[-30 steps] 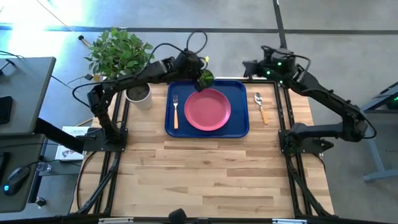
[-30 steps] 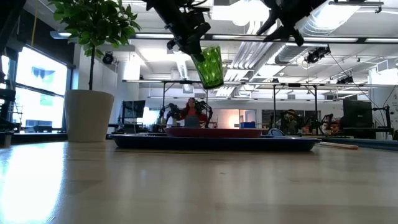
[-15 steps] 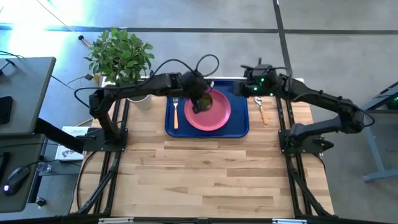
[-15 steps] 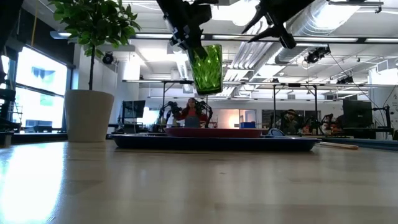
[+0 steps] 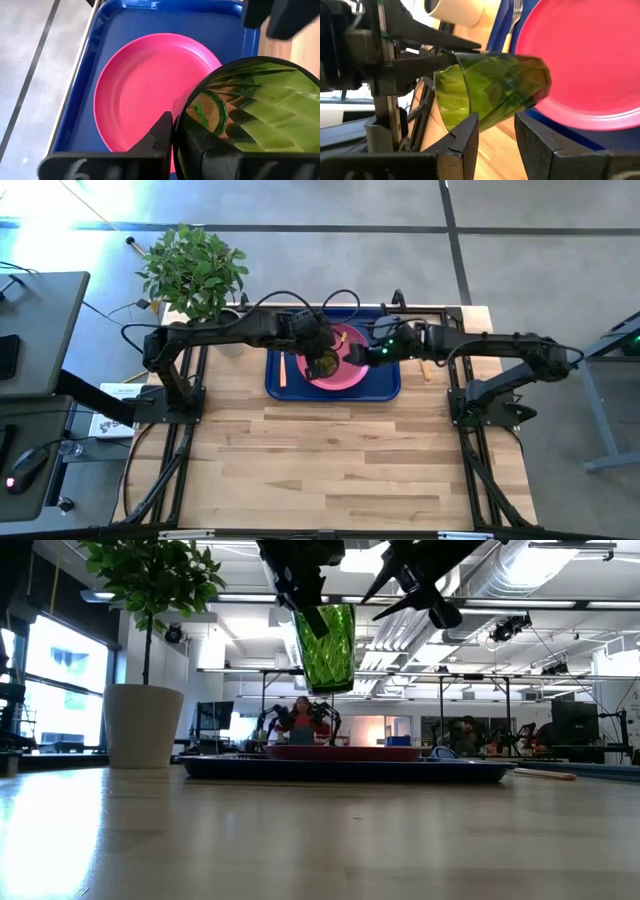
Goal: Pick and place plate/cup/fork/spoon on tray
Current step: Put the green cup on the blue serving tray
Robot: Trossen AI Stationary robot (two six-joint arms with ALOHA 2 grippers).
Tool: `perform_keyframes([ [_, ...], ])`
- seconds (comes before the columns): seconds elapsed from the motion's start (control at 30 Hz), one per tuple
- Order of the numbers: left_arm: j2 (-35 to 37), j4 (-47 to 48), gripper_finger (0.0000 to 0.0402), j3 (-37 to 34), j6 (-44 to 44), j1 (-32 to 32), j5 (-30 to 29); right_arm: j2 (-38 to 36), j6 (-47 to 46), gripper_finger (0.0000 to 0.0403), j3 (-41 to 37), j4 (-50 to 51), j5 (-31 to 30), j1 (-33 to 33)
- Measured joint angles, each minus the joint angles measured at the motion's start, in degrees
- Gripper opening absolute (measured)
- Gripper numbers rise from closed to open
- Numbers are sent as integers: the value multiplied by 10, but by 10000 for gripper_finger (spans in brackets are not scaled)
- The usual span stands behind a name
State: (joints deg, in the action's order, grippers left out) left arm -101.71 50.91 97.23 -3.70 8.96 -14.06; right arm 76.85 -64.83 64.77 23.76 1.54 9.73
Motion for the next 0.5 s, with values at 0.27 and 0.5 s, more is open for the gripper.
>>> perform_keyframes([
  [0.27,0,27,11,0,-14,-20,6,17,-34,117,0,-28,-23,-28],
  [0.5,-8,39,11,0,-47,-32,48,35,-39,117,0,-60,-22,-52],
])
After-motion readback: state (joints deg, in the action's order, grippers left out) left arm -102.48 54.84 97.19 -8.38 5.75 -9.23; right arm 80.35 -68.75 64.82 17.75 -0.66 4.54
